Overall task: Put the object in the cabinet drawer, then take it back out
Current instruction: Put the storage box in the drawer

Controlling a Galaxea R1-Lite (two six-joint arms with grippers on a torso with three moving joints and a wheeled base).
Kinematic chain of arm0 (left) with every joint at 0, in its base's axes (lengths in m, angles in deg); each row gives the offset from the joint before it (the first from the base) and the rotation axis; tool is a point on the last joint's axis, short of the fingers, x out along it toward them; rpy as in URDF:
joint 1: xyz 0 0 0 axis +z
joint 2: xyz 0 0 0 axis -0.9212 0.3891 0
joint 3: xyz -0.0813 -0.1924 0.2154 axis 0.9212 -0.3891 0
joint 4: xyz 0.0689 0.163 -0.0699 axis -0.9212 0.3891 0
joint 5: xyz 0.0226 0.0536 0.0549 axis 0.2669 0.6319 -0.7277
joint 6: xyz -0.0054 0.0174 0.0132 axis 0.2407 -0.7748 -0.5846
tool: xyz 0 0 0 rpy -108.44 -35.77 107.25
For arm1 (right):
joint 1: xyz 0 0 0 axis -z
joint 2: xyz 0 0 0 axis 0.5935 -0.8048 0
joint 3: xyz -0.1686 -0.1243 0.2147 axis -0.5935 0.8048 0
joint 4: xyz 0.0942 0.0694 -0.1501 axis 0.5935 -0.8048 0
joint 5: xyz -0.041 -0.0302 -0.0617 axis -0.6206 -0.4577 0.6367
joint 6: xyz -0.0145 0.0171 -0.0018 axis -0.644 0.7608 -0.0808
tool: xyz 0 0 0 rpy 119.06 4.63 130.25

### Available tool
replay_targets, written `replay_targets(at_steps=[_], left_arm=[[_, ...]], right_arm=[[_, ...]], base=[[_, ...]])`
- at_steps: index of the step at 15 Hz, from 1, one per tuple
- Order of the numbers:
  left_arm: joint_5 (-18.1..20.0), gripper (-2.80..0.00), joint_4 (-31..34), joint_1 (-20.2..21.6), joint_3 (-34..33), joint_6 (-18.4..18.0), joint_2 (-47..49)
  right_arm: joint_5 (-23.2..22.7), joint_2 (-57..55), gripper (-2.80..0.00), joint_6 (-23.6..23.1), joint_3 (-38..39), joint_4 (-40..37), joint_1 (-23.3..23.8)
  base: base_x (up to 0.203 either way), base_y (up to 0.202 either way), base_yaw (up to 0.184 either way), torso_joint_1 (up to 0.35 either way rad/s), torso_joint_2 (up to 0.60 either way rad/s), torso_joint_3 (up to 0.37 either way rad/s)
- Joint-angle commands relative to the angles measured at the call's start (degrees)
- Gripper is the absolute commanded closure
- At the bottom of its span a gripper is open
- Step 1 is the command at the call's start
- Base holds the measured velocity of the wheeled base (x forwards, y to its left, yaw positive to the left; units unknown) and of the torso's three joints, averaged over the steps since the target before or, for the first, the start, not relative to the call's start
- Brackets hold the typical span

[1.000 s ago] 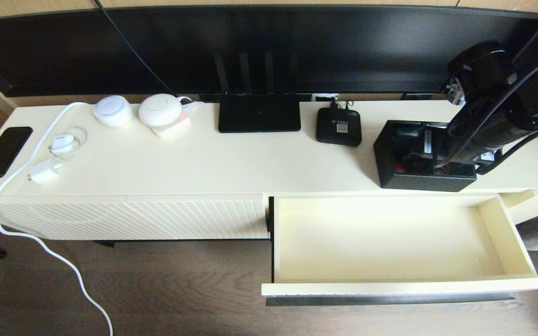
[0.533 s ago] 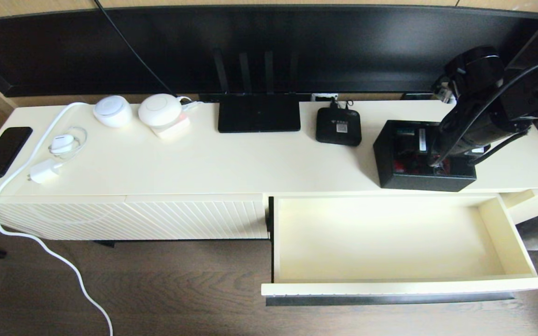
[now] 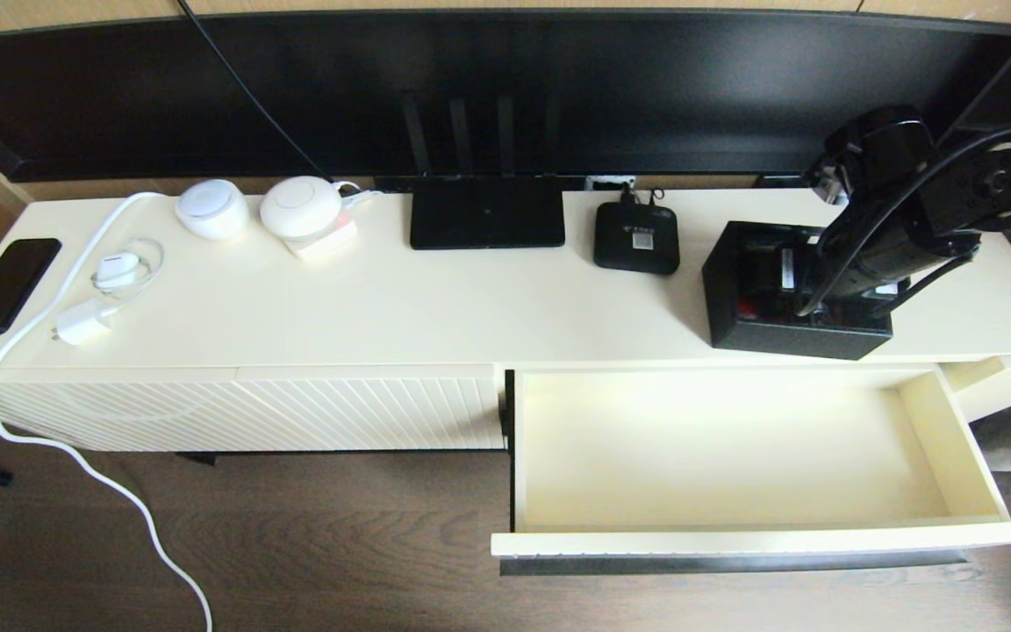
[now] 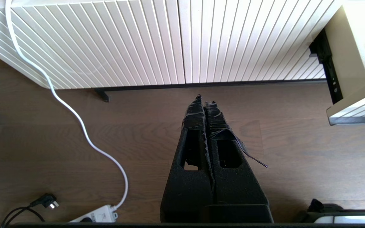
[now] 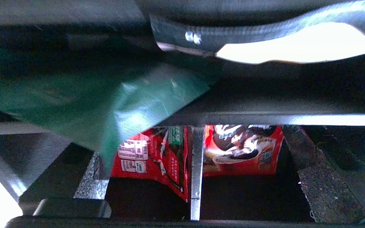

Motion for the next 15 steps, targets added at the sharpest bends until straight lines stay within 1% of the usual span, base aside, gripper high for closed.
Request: replay_targets(at_steps=[1, 2, 10, 15], left_arm=[[0.0, 0.00, 0.0, 0.0, 0.0, 0.0, 0.1], [0.0, 0.00, 0.0, 0.0, 0.0, 0.0, 0.1], [0.0, 0.00, 0.0, 0.0, 0.0, 0.0, 0.1], [0.0, 0.00, 0.0, 0.0, 0.0, 0.0, 0.1]], right_arm=[[0.1, -0.2, -2.80, 0.2, 0.5, -0.2, 0.0], [0.3, -0.2, 0.00, 0.2, 0.5, -0.2, 0.0], [0.2, 0.4, 0.00, 0.4, 1.2, -0.6, -0.5], [0.1, 2.9, 0.00, 0.2, 3.7, -0.6, -0.6]], base=[[0.000, 0.000, 0.000, 0.000, 0.00, 0.000], [0.000, 0.000, 0.000, 0.000, 0.00, 0.000], [0.000, 0.000, 0.000, 0.000, 0.00, 0.000], [0.000, 0.000, 0.000, 0.000, 0.00, 0.000]])
